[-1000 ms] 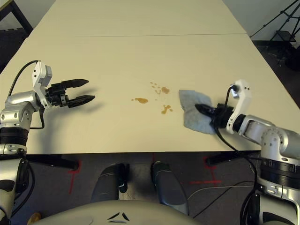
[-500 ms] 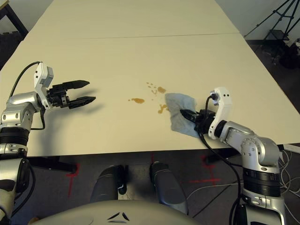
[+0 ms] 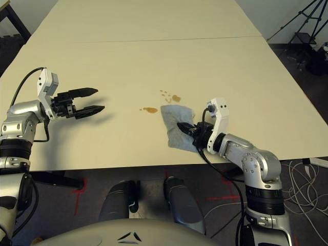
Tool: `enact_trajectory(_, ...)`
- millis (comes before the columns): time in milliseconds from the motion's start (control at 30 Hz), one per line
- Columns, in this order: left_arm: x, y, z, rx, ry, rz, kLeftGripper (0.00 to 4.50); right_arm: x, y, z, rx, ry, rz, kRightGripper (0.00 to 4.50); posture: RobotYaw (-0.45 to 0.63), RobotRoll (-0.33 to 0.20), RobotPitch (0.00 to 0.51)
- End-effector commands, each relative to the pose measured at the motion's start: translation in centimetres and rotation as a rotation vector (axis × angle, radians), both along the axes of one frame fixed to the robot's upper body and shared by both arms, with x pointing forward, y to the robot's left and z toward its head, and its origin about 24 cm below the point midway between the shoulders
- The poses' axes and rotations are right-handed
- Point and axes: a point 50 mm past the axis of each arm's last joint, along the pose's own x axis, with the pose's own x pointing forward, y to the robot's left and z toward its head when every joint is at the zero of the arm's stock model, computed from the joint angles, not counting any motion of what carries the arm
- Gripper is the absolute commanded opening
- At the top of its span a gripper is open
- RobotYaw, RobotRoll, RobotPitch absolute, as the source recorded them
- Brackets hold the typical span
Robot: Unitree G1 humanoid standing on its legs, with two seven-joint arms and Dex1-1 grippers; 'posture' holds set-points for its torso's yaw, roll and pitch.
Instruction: Wipe the water off the table with a rag.
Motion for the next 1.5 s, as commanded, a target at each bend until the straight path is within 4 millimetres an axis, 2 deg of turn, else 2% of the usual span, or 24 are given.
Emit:
enact_trajectory(33,0.0,-0.4,-0.3,0.018,0.007,-0.016,4.50,-0.8,0.7,-1.1,-0.003,0.079,0.045,0.12,-0.23,0.000,0.158)
enact_trajectory(267,0.0,-0.5,-0.4,0.006,0.013,-0.018,4.50,-0.2,-2.7,-0.2,-0.084,0.052,0.004,0.12,-0.24,0.000,0.157)
enact_trajectory(600,0.3,-0.6,-0.3,0.012,0.011,-0.022,4.50,1.8,-10.9,2.2,-0.261,-0.027,-0.218,0.12,-0.25,0.000,0.159)
enact_trajectory(767,0.4,-0.5,-0.3,0.018,0.012,-0.022,4.50,2.6,-12.9,3.3,-0.226,-0.077,-0.337,0.12,-0.26,0.000,0.158)
enact_trajectory(867,0.4,-0.4,-0.2,0.021,0.012,-0.020,4.50,3.3,-12.6,3.4,-0.170,-0.104,-0.393,0.12,-0.26,0.000,0.158)
enact_trajectory(1133,0.4,0.0,-0.2,0.045,0.013,-0.011,4.50,5.3,-8.7,1.5,-0.084,-0.111,-0.440,0.11,-0.25,0.000,0.153)
enact_trajectory(1233,0.3,0.1,-0.1,0.048,0.014,-0.016,4.50,5.7,-7.7,0.8,-0.078,-0.100,-0.432,0.11,-0.25,0.000,0.153)
enact_trajectory(1500,0.1,0.1,-0.1,0.047,0.018,-0.028,4.50,7.6,-3.1,-0.2,-0.051,-0.084,-0.327,0.11,-0.23,0.000,0.152)
